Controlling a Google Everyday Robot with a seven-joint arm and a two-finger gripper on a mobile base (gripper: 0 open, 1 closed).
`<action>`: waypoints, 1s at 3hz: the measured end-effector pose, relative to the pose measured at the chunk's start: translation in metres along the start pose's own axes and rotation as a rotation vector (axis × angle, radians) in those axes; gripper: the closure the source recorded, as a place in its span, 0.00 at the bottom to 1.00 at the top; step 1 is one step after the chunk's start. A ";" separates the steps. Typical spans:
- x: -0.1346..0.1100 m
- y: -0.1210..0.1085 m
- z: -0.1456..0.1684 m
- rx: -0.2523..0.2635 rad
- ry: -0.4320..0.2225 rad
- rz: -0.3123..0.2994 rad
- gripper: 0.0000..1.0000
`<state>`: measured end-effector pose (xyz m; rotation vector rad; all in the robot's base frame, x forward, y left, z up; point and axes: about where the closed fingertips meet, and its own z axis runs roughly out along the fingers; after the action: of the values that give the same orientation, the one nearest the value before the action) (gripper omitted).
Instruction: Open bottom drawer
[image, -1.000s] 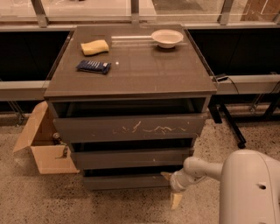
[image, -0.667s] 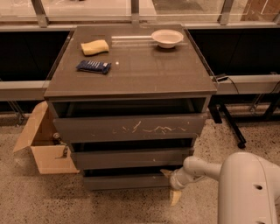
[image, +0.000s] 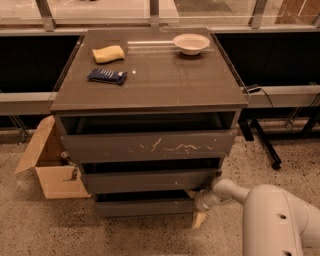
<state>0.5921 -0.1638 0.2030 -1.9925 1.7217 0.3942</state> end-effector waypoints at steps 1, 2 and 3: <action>0.011 -0.007 0.013 0.011 -0.036 0.018 0.19; 0.012 -0.003 0.012 0.035 -0.052 0.014 0.50; 0.000 0.019 0.009 0.031 -0.084 -0.005 0.73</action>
Offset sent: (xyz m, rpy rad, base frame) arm -0.0096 -0.0033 -0.0215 0.0649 -0.0097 -0.0205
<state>0.5743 -0.1609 0.1918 -1.9306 1.6618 0.4407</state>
